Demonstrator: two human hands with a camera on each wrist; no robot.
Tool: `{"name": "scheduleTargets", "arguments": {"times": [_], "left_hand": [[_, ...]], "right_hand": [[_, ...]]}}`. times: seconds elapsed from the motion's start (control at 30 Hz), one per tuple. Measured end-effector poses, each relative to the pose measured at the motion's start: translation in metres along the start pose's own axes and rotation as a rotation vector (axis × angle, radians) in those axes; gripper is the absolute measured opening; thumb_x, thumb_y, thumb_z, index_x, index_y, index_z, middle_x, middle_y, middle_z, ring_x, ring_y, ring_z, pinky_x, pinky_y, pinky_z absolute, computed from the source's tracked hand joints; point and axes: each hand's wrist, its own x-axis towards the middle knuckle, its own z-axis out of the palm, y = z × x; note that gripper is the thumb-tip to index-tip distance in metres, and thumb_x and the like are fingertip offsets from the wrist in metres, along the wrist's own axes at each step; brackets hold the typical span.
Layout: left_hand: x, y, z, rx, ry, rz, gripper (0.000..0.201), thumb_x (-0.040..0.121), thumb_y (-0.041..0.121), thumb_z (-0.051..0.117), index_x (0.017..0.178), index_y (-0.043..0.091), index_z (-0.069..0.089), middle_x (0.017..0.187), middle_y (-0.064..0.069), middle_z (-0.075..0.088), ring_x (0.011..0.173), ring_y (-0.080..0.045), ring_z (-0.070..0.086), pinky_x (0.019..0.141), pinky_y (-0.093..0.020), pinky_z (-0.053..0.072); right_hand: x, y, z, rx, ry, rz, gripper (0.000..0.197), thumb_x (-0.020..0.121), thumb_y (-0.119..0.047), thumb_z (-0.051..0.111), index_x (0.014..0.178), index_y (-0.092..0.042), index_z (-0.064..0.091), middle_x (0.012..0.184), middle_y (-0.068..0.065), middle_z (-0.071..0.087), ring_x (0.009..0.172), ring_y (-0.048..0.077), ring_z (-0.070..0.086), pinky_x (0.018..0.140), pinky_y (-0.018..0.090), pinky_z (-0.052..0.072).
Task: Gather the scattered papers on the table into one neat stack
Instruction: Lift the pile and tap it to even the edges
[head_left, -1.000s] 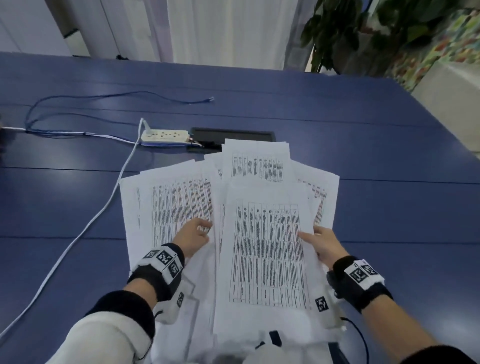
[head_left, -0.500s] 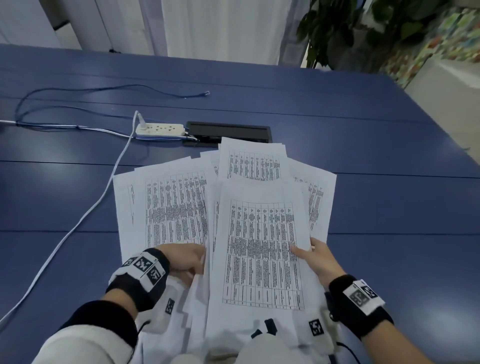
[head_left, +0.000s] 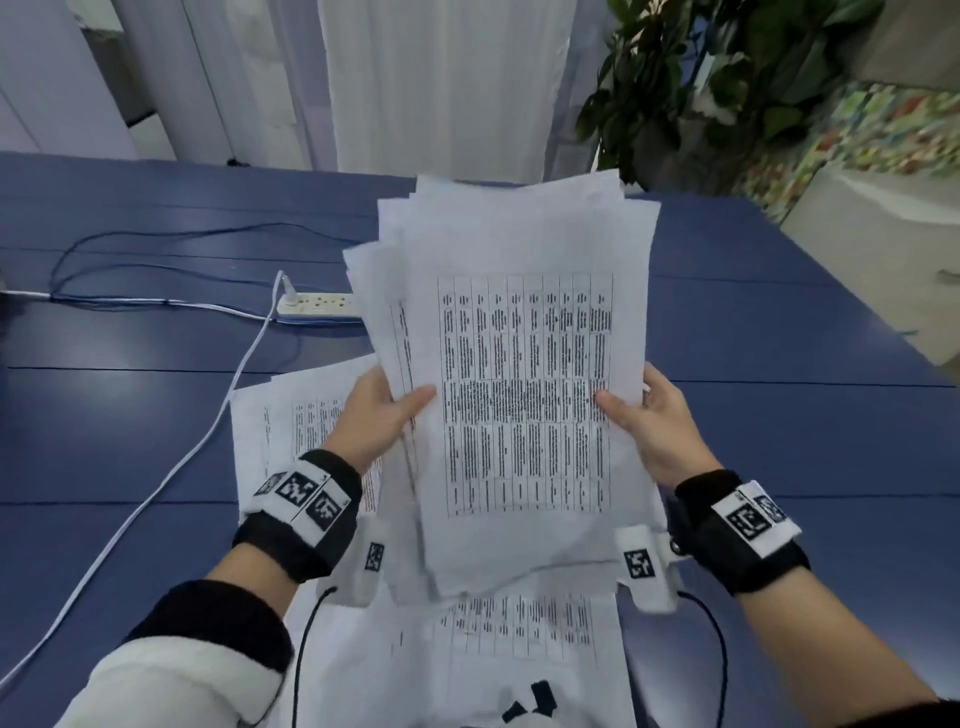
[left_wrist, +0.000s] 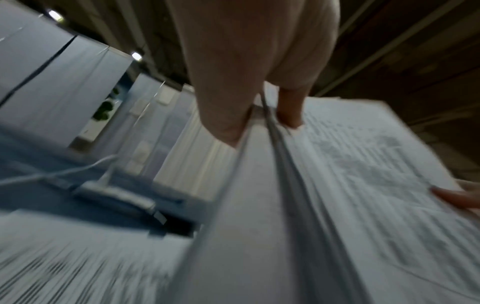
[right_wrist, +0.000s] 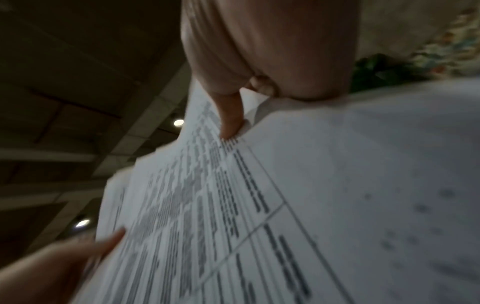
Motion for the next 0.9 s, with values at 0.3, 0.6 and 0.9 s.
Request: {"name": "scheduleTargets", "arguments": {"times": [0.3,0.6,0.9], "left_hand": [[0.011,0.043,0.011,-0.173,0.218,0.305,0.025,0.090,0.004,0.054,0.110,0.019,0.053,0.103,0.012,0.062,0.089,0.013,0.061,0.083,-0.006,0.046],[0.021,0.051,0.014,-0.191,0.171,0.323,0.038,0.078,0.005,0.068,0.110,0.020,0.052,0.103,0.007,0.065,0.091,0.003,0.064,0.078,-0.010,0.051],[0.032,0.045,0.014,-0.181,0.197,0.252,0.056,0.072,0.012,0.075,0.119,0.017,0.045,0.106,0.007,0.064,0.090,0.003,0.064,0.089,-0.021,0.052]], "right_hand": [[0.024,-0.025,0.019,0.034,0.112,-0.248,0.033,0.085,0.004,0.059,0.102,-0.023,0.052,0.101,-0.010,0.064,0.087,-0.004,0.065,0.083,0.021,0.052],[0.044,-0.037,0.012,0.006,0.098,-0.261,0.048,0.082,-0.008,0.067,0.125,-0.004,0.047,0.114,0.002,0.065,0.105,0.012,0.063,0.094,0.033,0.050],[0.051,-0.052,0.017,0.106,0.109,-0.334,0.054,0.076,-0.003,0.071,0.122,-0.009,0.044,0.109,0.000,0.064,0.093,0.004,0.066,0.076,0.019,0.054]]}}
